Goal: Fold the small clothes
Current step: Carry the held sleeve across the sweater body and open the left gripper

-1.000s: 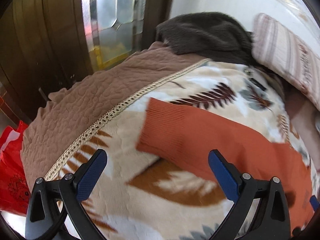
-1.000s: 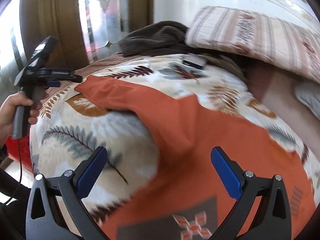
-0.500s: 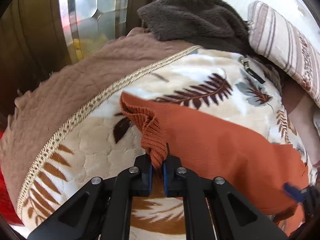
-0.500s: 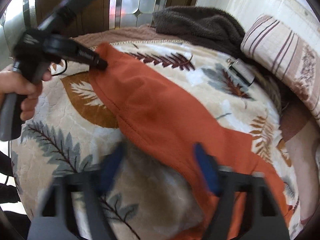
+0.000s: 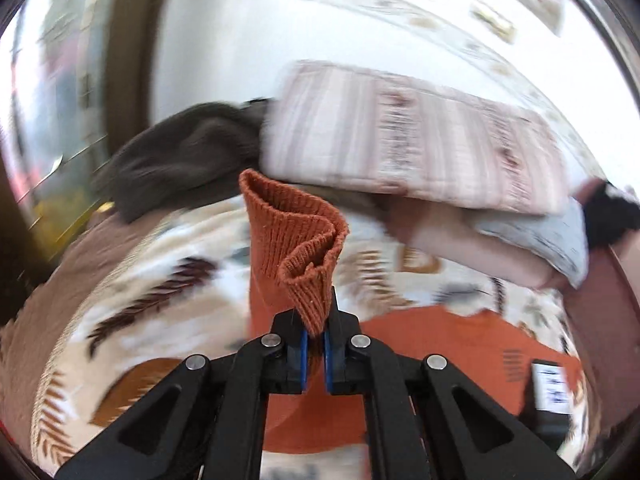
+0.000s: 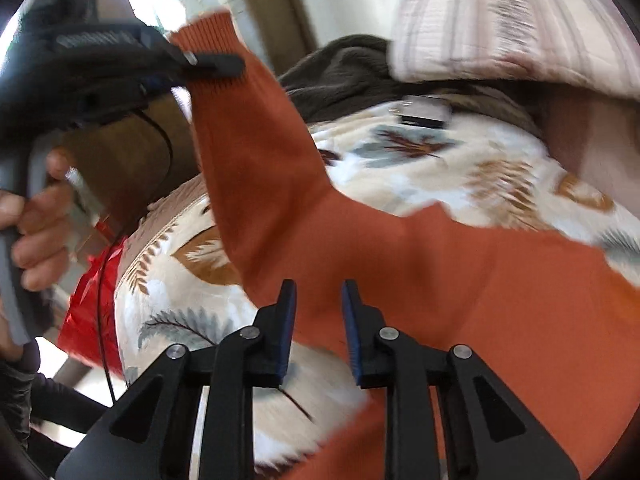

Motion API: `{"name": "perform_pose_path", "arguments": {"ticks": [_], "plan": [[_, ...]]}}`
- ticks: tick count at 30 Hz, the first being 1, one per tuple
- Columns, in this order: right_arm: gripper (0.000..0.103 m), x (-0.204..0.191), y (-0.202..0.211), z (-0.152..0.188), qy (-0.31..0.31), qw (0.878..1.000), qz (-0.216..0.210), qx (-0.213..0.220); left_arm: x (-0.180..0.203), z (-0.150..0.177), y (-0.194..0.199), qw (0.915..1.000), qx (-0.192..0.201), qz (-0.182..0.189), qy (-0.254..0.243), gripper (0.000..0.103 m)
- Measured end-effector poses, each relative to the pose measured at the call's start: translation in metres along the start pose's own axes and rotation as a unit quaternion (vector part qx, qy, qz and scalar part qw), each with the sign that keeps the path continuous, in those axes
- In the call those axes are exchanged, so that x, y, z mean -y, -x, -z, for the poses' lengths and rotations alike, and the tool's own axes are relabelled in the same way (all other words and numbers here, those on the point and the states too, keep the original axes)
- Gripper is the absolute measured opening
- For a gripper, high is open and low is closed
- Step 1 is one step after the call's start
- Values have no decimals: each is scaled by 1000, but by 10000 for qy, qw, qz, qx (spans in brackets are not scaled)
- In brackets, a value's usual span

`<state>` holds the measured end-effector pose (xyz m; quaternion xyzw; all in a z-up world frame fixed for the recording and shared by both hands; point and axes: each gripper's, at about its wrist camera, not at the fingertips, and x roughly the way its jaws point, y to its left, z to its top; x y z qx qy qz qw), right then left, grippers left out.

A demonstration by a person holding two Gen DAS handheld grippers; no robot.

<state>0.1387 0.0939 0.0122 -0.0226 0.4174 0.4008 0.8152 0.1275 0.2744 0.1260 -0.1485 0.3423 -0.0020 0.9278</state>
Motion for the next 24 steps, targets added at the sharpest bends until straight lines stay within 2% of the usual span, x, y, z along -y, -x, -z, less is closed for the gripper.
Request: {"name": "perform_pose_path", "arguments": {"ticks": [2,4,8,12,16,18,19,22,24], "plan": [[69,22,15,10,-244,9993,281,-11,37,2,-6,9995,-78,205,-244,4],[78,56,36,23,-614,9958,680,29,73,12,-17,9979,-198,390,-482,4],[78,122,75,53,-1402,9835,1141,32,147,55,-58,9914,-610,786,-854,4],[78,183,119,90,-2179,9655,1411,181,205,97,-99,9844,-978,1152,-901,4],[78,225,150,119,-2695,9498,1532,421,261,133,-142,9775,-1287,1348,-992,4],[78,245,160,134,-2999,9384,1622,569,279,147,-161,9742,-1510,1296,-1062,7],[78,252,163,141,-3135,9333,1634,622,285,155,-172,9726,-1640,1251,-1073,12],[78,279,164,154,-3560,9201,1489,671,291,173,-190,9651,-2056,1136,-1161,35],[78,286,159,151,-3694,9185,1234,686,283,173,-180,9670,-1934,1143,-1201,38]]}}
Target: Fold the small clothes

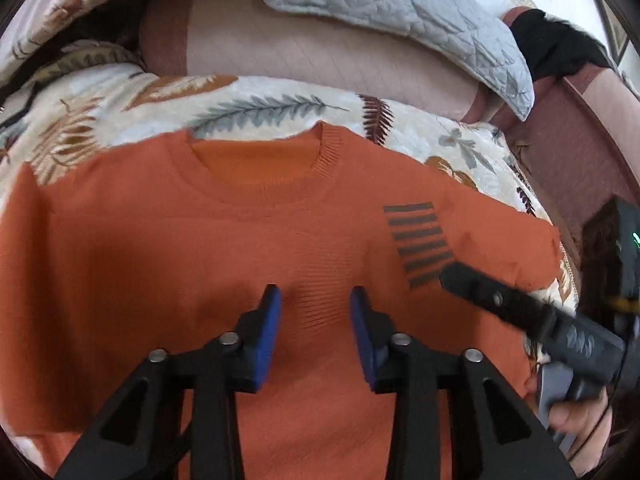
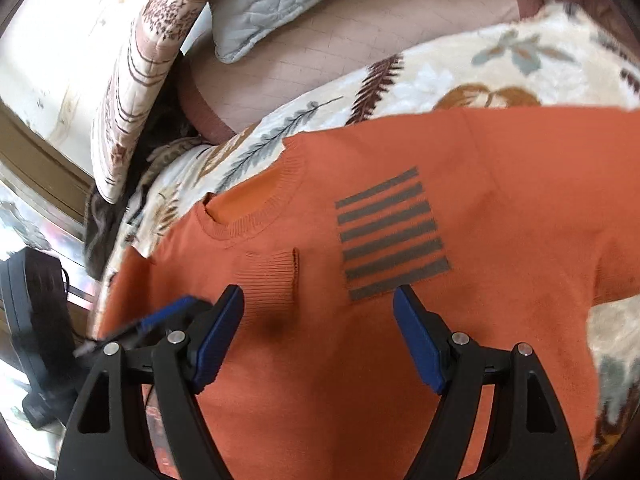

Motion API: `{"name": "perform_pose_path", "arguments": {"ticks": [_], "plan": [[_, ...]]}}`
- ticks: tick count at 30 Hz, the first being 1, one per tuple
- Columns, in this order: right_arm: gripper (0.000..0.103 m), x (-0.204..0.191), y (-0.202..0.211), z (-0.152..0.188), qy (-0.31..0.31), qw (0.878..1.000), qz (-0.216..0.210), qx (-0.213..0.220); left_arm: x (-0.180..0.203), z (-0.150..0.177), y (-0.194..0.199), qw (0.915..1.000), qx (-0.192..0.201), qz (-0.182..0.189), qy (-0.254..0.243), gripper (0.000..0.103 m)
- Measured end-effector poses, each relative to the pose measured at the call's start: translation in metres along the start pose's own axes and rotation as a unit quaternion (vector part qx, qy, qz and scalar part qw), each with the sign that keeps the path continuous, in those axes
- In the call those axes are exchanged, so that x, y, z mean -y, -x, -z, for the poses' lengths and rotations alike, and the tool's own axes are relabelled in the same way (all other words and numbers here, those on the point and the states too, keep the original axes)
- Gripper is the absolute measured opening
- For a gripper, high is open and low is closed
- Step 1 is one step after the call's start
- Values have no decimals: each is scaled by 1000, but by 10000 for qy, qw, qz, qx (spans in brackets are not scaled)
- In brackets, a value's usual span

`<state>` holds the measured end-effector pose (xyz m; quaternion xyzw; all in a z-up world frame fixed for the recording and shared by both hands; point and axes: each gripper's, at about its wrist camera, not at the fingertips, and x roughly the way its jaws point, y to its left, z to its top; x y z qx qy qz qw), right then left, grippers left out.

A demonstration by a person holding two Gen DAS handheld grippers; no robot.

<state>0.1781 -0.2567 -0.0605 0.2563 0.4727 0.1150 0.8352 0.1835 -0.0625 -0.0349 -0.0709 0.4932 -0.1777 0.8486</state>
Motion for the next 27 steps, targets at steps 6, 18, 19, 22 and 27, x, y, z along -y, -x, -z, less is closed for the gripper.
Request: {"name": "perform_pose_path", "arguments": {"ticks": [6,18,19,22,27], "plan": [[77,-18,-26,-5,245,9989,-228,-336,-45,29,89,9967,739,-338,80,70],[12,-63,-32,-2,1525,9878,251,202,-166,67,108,9837,476,-1436,972,70],[12,-65,-17,-8,1693,9826,497,582,-164,63,107,9833,538,-1437,975,70],[12,-59,-1,-22,1823,9715,1123,1020,-160,50,106,9831,725,-1397,936,71],[12,-18,-32,-27,1386,9815,1236,464,-155,36,68,9720,401,-2178,787,70]]}}
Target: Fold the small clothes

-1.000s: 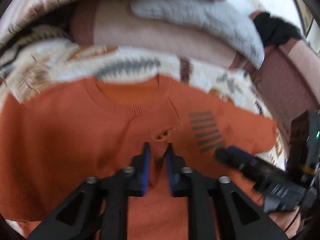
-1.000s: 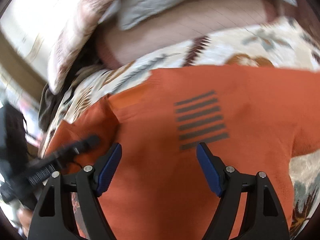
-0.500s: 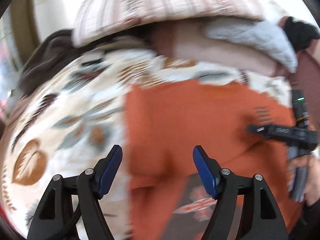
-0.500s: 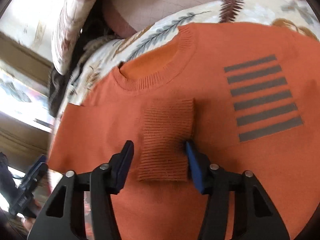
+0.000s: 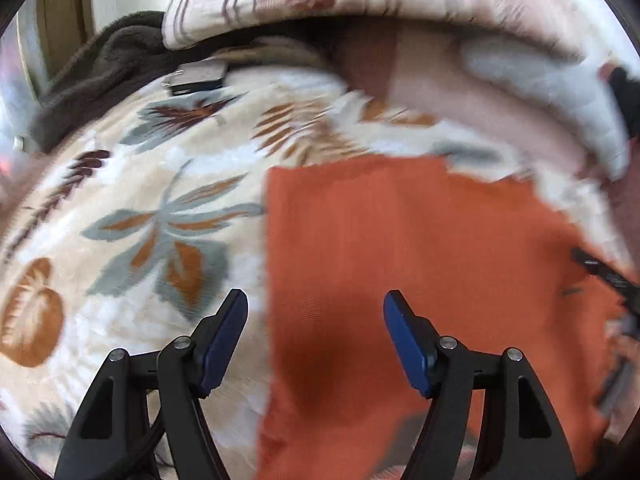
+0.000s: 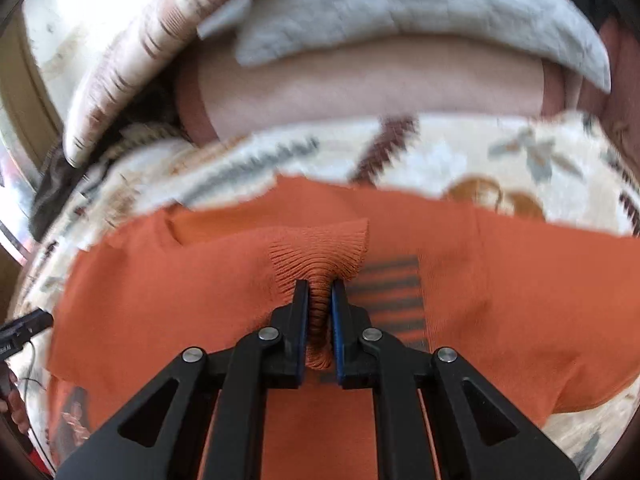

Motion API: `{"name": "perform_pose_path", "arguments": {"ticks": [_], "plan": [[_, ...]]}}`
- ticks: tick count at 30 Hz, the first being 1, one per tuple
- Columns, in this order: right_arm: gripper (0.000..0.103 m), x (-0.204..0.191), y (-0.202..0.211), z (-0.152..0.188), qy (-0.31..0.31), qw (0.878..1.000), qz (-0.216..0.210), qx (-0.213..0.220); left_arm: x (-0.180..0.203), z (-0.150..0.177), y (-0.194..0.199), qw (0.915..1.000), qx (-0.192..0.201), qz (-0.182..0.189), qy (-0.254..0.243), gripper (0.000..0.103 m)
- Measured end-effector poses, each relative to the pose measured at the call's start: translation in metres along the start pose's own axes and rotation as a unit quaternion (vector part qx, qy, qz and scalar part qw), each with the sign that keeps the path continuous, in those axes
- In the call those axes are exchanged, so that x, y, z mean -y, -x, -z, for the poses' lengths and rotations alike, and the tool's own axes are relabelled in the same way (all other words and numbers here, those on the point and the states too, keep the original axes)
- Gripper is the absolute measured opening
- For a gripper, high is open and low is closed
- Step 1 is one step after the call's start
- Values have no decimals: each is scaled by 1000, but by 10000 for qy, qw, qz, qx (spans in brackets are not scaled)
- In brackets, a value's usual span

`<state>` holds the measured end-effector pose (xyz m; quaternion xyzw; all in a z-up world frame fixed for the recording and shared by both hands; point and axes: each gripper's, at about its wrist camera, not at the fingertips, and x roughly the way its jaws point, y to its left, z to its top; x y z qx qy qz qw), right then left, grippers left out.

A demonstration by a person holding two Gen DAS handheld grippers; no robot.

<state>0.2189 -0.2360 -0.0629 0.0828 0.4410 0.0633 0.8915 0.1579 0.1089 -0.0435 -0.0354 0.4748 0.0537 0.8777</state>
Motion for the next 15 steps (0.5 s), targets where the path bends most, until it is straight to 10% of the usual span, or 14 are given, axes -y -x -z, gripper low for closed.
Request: {"name": "perform_pose_path", "arguments": {"ticks": [3,6,7,8,9,12,15], "plan": [[12,5,-17,6,-113,9996,75,-249,-2,3,-21,9961,-95,-858,-153,70],[12,8,-5,2,-223,9996,-75,-127,-15,3,-30,9986,-178,-475,115,69],[12,5,-1,1,-159,9998,-65,-74,-15,2,-31,9993,-193,-296,133,53],[12,4,0,1,-124,9999,-47,-64,-12,2,-31,9997,-201,-27,110,17],[12,5,-2,3,-112,9999,-24,-103,-6,2,-31,9996,-191,195,38,9],[12,9,-12,7,-246,9993,8,-269,14,5,-27,9988,35,-243,-426,4],[12,10,0,5,-317,9994,-123,-92,-7,0,-9,9993,352,-84,109,2]]}}
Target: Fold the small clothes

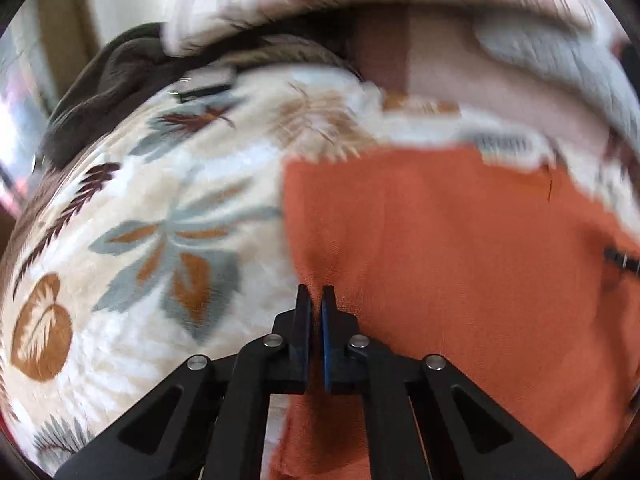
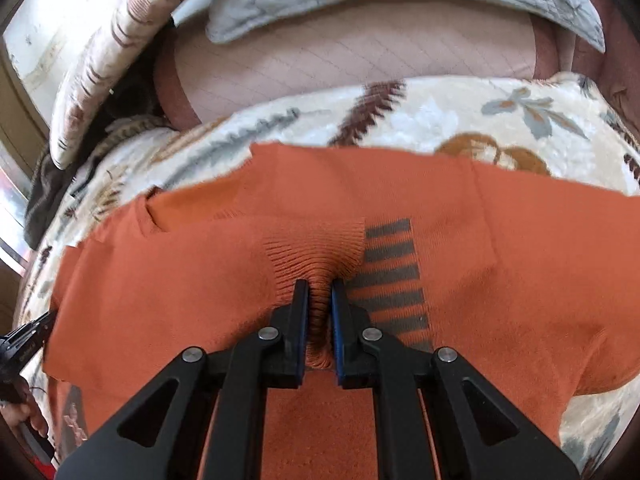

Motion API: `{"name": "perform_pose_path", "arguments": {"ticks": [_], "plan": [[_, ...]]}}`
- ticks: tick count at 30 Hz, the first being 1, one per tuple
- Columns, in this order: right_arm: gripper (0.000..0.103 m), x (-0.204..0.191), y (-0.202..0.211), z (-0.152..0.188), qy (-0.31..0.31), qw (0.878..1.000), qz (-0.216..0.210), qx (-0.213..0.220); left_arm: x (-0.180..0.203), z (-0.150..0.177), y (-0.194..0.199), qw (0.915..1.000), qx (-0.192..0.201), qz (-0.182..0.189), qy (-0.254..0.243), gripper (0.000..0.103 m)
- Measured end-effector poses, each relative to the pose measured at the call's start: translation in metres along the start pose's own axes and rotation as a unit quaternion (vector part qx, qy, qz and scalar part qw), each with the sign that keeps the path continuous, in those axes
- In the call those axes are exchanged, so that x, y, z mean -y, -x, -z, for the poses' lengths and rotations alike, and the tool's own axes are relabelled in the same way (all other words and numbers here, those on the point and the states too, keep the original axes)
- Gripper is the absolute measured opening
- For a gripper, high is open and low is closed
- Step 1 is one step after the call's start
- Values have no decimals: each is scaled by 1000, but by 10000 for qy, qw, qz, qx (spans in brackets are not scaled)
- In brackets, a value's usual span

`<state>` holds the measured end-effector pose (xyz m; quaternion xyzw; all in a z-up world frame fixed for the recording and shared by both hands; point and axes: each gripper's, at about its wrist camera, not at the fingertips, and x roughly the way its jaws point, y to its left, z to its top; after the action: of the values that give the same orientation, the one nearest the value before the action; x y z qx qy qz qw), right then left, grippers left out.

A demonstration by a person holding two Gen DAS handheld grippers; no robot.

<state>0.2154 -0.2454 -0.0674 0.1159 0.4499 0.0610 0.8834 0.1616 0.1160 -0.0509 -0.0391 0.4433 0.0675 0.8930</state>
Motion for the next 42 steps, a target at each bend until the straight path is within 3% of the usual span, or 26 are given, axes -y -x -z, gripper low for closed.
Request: {"name": "perform_pose_path", "arguments": {"ticks": [2,4,8,12,15,16,17,19,25,27,28,30,31,34,36,37,39,40,41,42], "plan": [[12,-4,11,-4,123,9997,-77,198,-12,-5,10,9996,115,142,227,2],[13,-5,12,-6,178,9995,-106,226,-15,-4,12,9997,158,-22,174,2],[15,8,-24,1,154,9990,259,-338,-8,4,-16,9992,-259,-295,-114,3],[25,6,-8,-2,309,9976,623,-3,-2,9,-12,9982,-28,-439,-407,9],[30,-2,19,-6,386,9982,375,268,-13,6,16,9993,245,-206,-177,13],[35,-6,23,-6,428,9983,268,305,-17,5,30,9991,410,-86,-99,19],[39,-12,29,-4,490,9982,114,328,-17,4,38,9986,523,19,-83,25],[41,-24,31,0,541,9981,-202,202,-13,4,52,9974,626,321,-158,26],[41,-32,20,19,-81,9933,-977,-617,9,28,67,9965,204,500,-636,26],[42,-26,17,26,-277,9919,-952,-799,12,42,73,9957,67,591,-705,29],[44,-23,17,28,-329,9918,-921,-821,11,48,74,9957,29,622,-693,37],[56,-16,18,30,-434,9932,-751,-779,10,56,70,9967,-45,500,-635,51],[68,-8,17,29,-532,9943,-599,-697,9,55,66,9972,-82,436,-599,57],[72,11,13,28,-833,9936,-504,-571,5,48,41,9978,-335,487,-302,64],[72,18,6,29,-978,9918,-595,-565,4,47,16,9957,-691,606,-110,59],[72,21,4,28,-999,9913,-638,-565,6,48,9,9951,-790,596,-87,51],[55,22,-1,28,-1017,9921,-577,-452,11,47,10,9972,-576,423,-226,29],[27,20,-1,26,-899,9945,-421,-347,11,45,12,9975,-520,417,-249,15],[7,19,-1,24,-817,9953,-415,-299,6,44,14,9978,-473,436,-133,14],[7,20,1,22,-845,9951,-450,-241,1,43,17,9982,-421,416,-13,13]]}}
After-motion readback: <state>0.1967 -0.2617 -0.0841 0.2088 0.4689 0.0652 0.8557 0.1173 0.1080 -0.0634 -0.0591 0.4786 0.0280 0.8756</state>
